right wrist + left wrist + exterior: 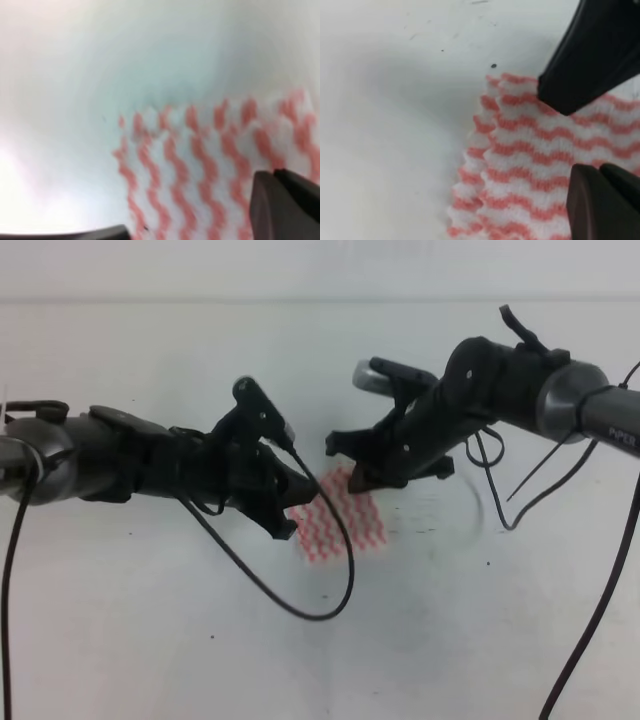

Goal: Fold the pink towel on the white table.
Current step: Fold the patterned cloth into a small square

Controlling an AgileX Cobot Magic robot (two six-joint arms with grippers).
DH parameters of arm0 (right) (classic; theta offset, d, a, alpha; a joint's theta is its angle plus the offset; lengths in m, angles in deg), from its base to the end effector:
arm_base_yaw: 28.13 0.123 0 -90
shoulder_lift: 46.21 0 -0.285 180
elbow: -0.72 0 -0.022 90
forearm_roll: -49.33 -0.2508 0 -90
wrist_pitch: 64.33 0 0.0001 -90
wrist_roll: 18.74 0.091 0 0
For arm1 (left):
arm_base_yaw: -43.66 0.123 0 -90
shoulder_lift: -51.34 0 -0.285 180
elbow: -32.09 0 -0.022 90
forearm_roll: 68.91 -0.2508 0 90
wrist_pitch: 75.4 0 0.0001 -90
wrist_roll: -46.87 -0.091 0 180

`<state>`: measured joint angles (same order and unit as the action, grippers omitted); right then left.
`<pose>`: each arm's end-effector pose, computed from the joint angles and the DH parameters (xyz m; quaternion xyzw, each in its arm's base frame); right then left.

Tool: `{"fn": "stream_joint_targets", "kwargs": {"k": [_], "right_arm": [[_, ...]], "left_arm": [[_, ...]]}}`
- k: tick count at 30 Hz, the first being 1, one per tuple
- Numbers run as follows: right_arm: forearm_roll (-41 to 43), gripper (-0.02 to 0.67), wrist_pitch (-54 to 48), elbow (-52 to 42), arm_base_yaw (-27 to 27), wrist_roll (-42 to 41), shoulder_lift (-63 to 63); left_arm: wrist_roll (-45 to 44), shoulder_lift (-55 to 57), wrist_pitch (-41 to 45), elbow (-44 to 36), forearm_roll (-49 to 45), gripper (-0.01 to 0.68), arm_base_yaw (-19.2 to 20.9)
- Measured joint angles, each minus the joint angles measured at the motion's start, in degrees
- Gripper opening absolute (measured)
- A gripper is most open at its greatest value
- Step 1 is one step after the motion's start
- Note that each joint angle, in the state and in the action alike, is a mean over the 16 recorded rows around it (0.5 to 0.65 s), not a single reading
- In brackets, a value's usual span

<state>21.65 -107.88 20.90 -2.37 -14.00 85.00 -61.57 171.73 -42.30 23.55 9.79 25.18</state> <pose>0.4118 0.2311 0.1924 -0.0421 0.9555 0.2481 0.1538 0.3698 -0.1751 0.1729 0.4731 0.7623 -0.2152 0.3858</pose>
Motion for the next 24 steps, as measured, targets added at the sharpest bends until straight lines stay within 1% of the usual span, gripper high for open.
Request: {"fn": "stream_joint_targets", "kwargs": {"k": [7, 13, 18, 24], "right_arm": [[4.2, -0.018, -1.7, 3.8, -1.9, 1.3, -0.5], [8.3, -0.018, -4.8, 6.3, -4.6, 2.5, -1.6], [10.7, -0.018, -7.1, 7.2, -6.4, 3.0, -3.3], [12.0, -0.018, -8.3, 7.2, -7.3, 3.0, -4.9]], "left_arm": [[2.0, 0.2, -3.1, 0.9, 6.9, -0.004, -1.3], [3.0, 2.2, -6.7, 3.7, 11.5, -0.004, -3.4], [4.3, 5.5, -8.0, 7.1, 12.4, -0.004, -5.0], [6.2, 10.1, -7.7, 11.1, 12.7, -0.003, -6.2]]}}
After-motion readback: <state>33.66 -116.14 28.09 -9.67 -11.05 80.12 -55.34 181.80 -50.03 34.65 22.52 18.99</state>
